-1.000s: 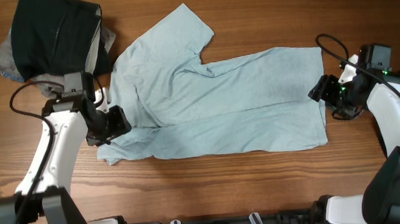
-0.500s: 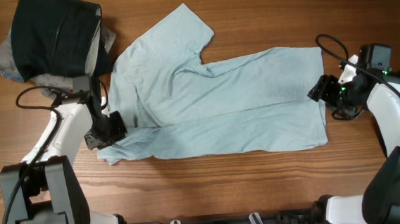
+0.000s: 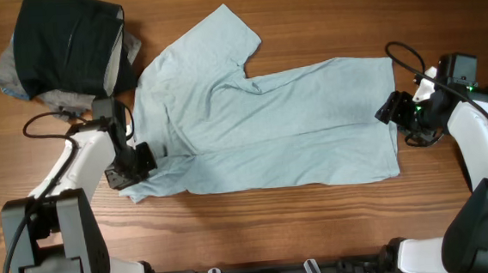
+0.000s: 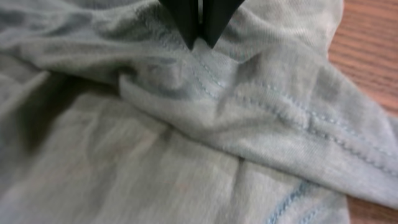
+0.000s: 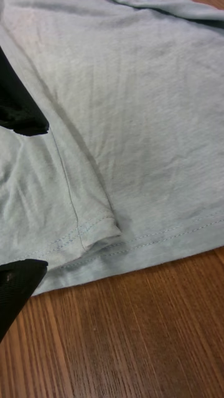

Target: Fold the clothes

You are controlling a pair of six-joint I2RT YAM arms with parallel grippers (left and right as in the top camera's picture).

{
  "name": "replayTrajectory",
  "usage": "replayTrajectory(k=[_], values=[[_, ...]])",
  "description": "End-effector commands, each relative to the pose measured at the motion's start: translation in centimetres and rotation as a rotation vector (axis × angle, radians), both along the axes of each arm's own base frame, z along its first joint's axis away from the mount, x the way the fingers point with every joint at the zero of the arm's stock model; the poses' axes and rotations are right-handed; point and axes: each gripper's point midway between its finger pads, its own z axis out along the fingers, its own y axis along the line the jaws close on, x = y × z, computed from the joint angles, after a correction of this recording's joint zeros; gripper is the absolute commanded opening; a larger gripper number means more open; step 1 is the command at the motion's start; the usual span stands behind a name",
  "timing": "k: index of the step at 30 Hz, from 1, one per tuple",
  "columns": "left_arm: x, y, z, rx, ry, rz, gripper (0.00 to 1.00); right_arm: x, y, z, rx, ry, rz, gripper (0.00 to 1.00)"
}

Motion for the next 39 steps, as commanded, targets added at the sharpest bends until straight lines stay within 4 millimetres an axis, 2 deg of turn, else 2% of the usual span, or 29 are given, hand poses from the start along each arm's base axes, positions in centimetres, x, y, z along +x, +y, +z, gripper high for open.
replayTrajectory(k=[1, 5, 12, 18, 25, 31, 39], values=[[2.0, -0.1, 1.7, -0.009, -0.043, -0.004, 0.04, 0.0, 0.3, -0.3, 0.019, 0.006, 0.013, 0.69], [3.7, -0.6, 3.2, -0.039, -0.093, -0.004, 0.04, 0.0, 0.3, -0.3, 0.019, 0.006, 0.014, 0.69], [5.8, -3.3, 4.2, -0.202, -0.184, -0.015, 0.04, 0.0, 0.3, -0.3, 0.019, 0.005, 0.013, 0.7], [7.9, -4.3, 5.3, -0.22, -0.265, -0.052, 0.04, 0.0, 0.3, -0.3, 0.019, 0.005, 0.013, 0.7], [10.5, -5.6, 8.0, -0.297, -0.357, -0.076, 0.04, 0.1, 0.3, -0.3, 0.015, 0.003, 0.012, 0.72], [11.5, -7.2, 8.4, -0.288, -0.404, -0.133, 0.04, 0.1, 0.3, -0.3, 0.015, 0.003, 0.011, 0.73], [11.9, -7.8, 7.8, -0.215, -0.413, -0.174, 0.04, 0.1, 0.3, -0.3, 0.016, 0.003, 0.01, 0.73]])
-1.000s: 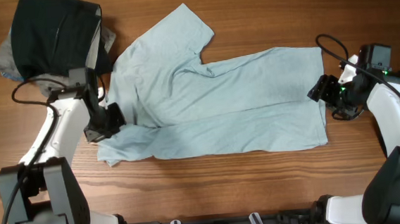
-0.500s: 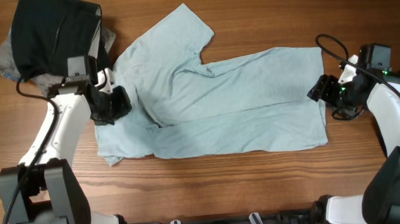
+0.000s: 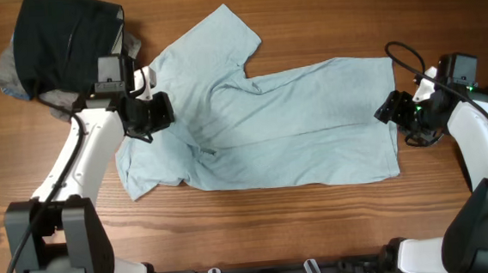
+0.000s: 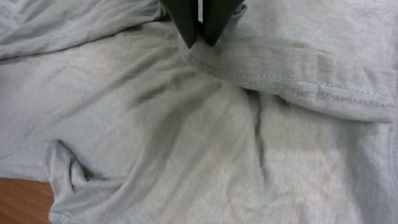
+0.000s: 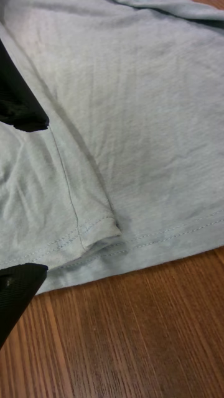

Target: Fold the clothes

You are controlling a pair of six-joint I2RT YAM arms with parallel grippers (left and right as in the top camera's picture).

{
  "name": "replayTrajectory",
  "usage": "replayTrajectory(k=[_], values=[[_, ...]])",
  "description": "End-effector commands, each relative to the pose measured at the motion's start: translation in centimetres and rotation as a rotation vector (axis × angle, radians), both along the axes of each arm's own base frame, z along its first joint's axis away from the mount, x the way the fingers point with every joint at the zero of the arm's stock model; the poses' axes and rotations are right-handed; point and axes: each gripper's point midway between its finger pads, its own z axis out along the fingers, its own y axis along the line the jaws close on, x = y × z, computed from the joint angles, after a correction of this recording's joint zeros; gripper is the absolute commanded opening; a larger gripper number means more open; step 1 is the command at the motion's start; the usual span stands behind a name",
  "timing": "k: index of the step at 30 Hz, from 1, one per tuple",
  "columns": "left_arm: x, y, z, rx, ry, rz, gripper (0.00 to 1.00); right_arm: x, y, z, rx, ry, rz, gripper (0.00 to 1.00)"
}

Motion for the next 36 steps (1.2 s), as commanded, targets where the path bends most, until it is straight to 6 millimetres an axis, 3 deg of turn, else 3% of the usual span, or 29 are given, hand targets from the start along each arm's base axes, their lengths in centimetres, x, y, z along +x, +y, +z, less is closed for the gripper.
replayTrajectory(k=[1, 6, 7, 8, 9, 10, 11, 12, 16, 18, 22, 24, 27, 30, 34, 36], values=[[1.2, 0.2, 0.4, 0.036, -0.044, 0.0, 0.04, 0.0, 0.3, -0.3, 0.016, 0.004, 0.01, 0.73], [2.9, 0.6, 1.0, 0.054, -0.116, 0.018, 0.04, 0.0, 0.3, -0.3, 0.017, 0.007, 0.011, 0.73], [2.8, 0.7, 1.0, 0.061, -0.113, 0.021, 0.08, 0.0, 0.3, -0.3, 0.017, 0.008, 0.01, 0.73], [2.5, 0.9, 0.8, 0.073, -0.1, 0.024, 0.36, 0.0, 0.3, -0.3, 0.017, 0.008, 0.011, 0.73], [1.8, 1.6, 0.3, 0.107, -0.063, 0.036, 0.52, 0.0, 0.3, -0.3, 0.017, 0.008, 0.011, 0.72], [1.2, 2.1, -0.1, 0.132, -0.035, 0.046, 0.59, -0.1, 0.3, -0.3, 0.017, 0.008, 0.011, 0.73], [0.4, 2.8, -0.4, 0.161, -0.001, 0.058, 0.75, -0.1, 0.3, -0.3, 0.017, 0.009, 0.011, 0.73], [-0.4, 3.6, -0.8, 0.188, 0.036, 0.071, 0.76, -0.1, 0.3, -0.3, 0.018, 0.011, 0.011, 0.73], [-4.4, 6.8, -1.7, 0.224, 0.217, 0.14, 0.75, -0.3, 0.4, -0.4, 0.02, 0.02, 0.012, 0.73], [-6.6, 8.6, -1.9, 0.218, 0.309, 0.191, 0.63, -0.6, 0.5, -0.4, 0.023, 0.03, 0.012, 0.74], [-8.4, 11.1, -2.5, 0.205, 0.378, 0.266, 0.54, -1.1, 0.6, -0.6, 0.031, 0.054, 0.012, 0.76], [-9.5, 11.1, -3.3, 0.182, 0.408, 0.273, 0.5, -1.4, 0.7, -0.6, 0.035, 0.067, 0.012, 0.77], [-10.9, 9.5, -4.8, 0.12, 0.434, 0.216, 0.5, -1.6, 0.7, -0.6, 0.033, 0.071, 0.011, 0.77], [-11.5, 9.3, -5.7, 0.118, 0.442, 0.214, 0.5, -1.5, 0.7, -0.6, 0.032, 0.07, 0.01, 0.78], [-10.9, 9.6, -6.9, 0.126, 0.397, 0.224, 0.28, -1.7, 0.1, -0.8, -0.003, 0.081, 0.0, 0.77], [-10.7, 9.6, -7.5, 0.127, 0.378, 0.229, 0.23, -1.8, -0.6, -1.0, -0.039, 0.093, -0.023, 0.78]])
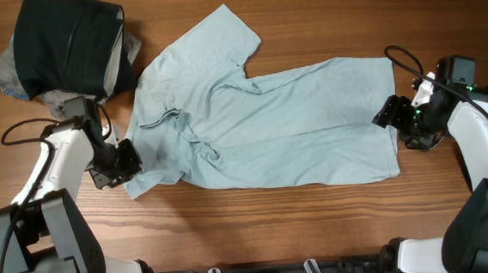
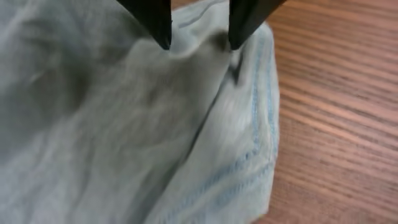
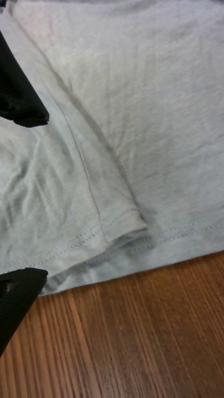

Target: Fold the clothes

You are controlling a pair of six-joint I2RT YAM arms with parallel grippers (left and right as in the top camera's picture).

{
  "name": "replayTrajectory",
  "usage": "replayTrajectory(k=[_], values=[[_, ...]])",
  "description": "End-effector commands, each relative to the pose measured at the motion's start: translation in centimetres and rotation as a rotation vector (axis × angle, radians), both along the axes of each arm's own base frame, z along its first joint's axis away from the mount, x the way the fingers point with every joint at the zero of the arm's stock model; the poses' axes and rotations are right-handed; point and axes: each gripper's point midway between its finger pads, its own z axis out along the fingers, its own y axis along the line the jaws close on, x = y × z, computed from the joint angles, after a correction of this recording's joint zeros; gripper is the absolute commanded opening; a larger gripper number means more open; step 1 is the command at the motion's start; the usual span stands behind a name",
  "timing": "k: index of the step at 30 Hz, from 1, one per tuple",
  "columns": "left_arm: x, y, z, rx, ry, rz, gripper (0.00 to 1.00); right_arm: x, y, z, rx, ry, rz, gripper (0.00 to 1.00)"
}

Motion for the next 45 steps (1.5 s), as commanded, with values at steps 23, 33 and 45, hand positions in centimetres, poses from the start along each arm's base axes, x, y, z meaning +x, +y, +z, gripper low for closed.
replayTrajectory(k=[23, 33, 45], values=[[5.5, 9.1, 0.5, 0.281, -0.205, 0.257, 0.04, -7.1, 2.7, -5.7, 0.159, 0.228, -0.053, 0.8], [5.3, 6.4, 0.2, 0.129, -0.195, 0.235, 0.27, -9.3, -2.5, -7.4, -0.135, 0.35, -0.271, 0.04], [5.9, -1.4, 1.6, -0.181, -0.26, -0.078, 0.59, -4.5, -5.7, -4.0, -0.029, 0.129, -0.233, 0.49]])
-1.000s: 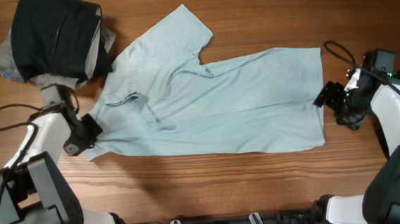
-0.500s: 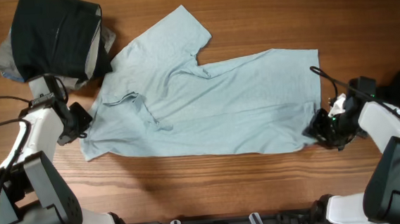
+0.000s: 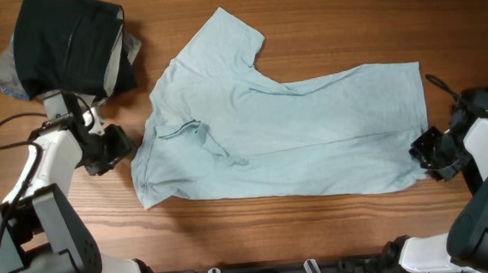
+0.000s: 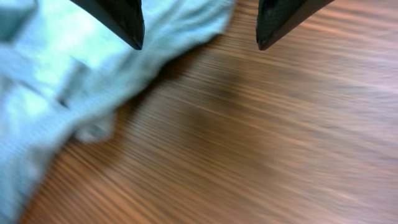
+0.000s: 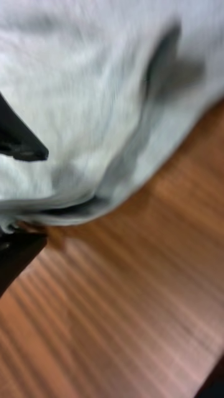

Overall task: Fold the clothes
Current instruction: 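Drag the lower right hem rightward with the right gripper, left withdrawing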

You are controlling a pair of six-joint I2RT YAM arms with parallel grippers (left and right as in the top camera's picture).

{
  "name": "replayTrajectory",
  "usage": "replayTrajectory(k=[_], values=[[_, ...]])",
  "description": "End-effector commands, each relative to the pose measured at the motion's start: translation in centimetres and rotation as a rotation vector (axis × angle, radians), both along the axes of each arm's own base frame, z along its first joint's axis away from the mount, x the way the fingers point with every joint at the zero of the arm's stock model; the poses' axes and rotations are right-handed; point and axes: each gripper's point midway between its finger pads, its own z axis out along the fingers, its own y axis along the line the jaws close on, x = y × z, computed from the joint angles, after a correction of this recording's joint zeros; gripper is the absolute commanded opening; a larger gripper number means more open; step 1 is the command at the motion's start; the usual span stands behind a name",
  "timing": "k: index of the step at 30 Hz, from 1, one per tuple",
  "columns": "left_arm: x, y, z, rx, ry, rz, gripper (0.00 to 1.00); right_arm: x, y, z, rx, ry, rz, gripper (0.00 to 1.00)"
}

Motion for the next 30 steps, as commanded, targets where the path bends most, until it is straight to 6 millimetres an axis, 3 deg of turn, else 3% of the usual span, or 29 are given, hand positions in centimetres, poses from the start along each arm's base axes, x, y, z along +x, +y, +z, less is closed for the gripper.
replayTrajectory(k=[1, 5, 8, 17, 19, 22, 26, 30], values=[[1.2, -3.9, 2.2, -0.124, -0.073, -0.175, 0.59, 3.1, 1.8, 2.3, 0.101, -0.161, 0.172, 0.5], [1.0, -3.8, 4.4, -0.057, -0.046, -0.22, 0.57, 5.3, 2.1, 6.8, 0.092, -0.325, 0.187, 0.56], [-0.7, -2.6, 3.4, 0.009, 0.051, -0.202, 0.59, 5.8, 2.7, 9.2, 0.089, -0.409, 0.204, 0.63], [-4.7, -3.0, -1.6, -0.021, 0.236, -0.115, 0.47, 5.2, 3.0, 9.5, 0.09, -0.399, 0.205, 0.66], [-4.6, -3.1, -2.5, -0.02, 0.234, -0.118, 0.36, 5.2, 2.9, 9.4, 0.084, -0.396, 0.204, 0.66], [-4.2, -2.2, -3.5, 0.03, 0.227, -0.115, 0.07, 5.2, 2.8, 9.4, 0.084, -0.395, 0.204, 0.66], [-2.3, 1.5, -3.8, 0.228, 0.186, -0.026, 0.04, 5.2, 2.7, 9.4, 0.079, -0.396, 0.201, 0.66], [1.2, 2.6, -1.9, 0.263, 0.086, -0.004, 0.04, 5.1, 2.4, 9.2, 0.062, -0.381, 0.195, 0.66]])
